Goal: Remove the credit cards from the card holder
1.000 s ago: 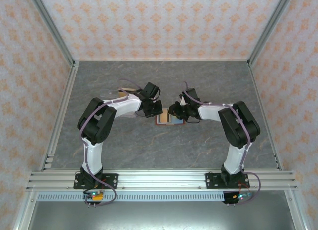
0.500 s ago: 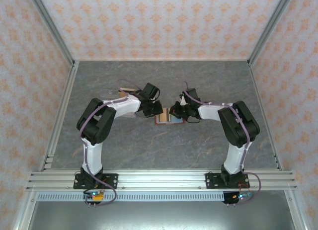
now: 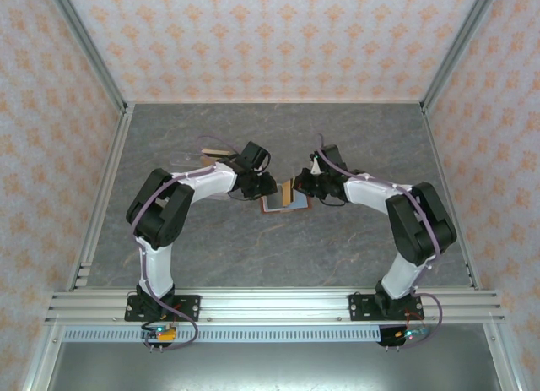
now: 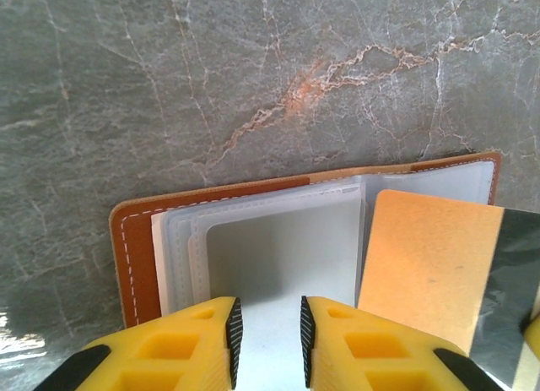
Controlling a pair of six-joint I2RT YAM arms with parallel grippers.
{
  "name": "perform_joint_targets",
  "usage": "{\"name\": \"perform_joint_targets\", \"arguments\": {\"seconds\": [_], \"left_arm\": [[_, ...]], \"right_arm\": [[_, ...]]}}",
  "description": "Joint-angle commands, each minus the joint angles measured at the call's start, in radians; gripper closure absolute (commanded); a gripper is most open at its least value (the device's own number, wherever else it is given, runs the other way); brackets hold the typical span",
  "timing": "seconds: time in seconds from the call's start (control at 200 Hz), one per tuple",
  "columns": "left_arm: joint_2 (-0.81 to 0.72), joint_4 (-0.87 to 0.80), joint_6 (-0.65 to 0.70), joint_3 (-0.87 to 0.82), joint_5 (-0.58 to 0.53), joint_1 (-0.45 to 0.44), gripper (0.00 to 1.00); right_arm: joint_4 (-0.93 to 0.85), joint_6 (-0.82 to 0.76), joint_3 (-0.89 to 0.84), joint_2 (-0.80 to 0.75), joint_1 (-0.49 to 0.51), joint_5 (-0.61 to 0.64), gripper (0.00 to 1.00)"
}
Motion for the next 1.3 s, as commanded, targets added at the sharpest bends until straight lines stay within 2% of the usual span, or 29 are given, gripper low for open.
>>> {"name": "perform_joint_targets", "arguments": {"seconds": [0.0,0.075,0.225,0.355,0.445,0.53,0.651,0.771,0.981,1.296], "left_arm": [[-0.075,0.007,0.000,-0.016,-0.011,-0.006,0.71],[-0.104,0.025,-0.007,-0.024,-0.009,-0.004,0.69],[-0.182,0.056,-0.022,-0.067,0.006,0.015,0.51],[-0.265,0.135,-0.066,-0.145,0.076,0.054,0.37],[-0.322,0.275,-0.127,-0.224,0.181,0.095,0.28],[-0.355,0.460,-0.204,-0.301,0.313,0.142,0.24],[-0.387,0.535,-0.217,-0.345,0.379,0.191,0.22],[-0.401,0.679,-0.280,-0.384,0.448,0.216,0.22],[-0.404,0.841,-0.360,-0.382,0.503,0.226,0.31],[-0.455,0.916,-0.377,-0.409,0.502,0.226,0.75]], "right_arm": [[-0.024,-0.027,-0.011,-0.049,-0.005,0.013,1.00],[-0.028,-0.035,-0.008,-0.075,-0.005,0.018,1.00],[-0.013,-0.051,-0.007,-0.130,-0.014,-0.005,1.00],[0.083,-0.010,-0.012,-0.152,-0.035,-0.150,1.00],[0.155,0.031,0.002,-0.152,-0.040,-0.240,1.00],[0.197,0.062,0.022,-0.144,-0.041,-0.303,1.00],[0.303,0.144,0.047,-0.124,-0.040,-0.386,1.00],[0.393,0.226,0.074,-0.096,-0.041,-0.455,1.00],[0.461,0.304,0.114,-0.071,-0.041,-0.518,1.00],[0.508,0.349,0.133,-0.042,-0.040,-0.535,1.00]]}}
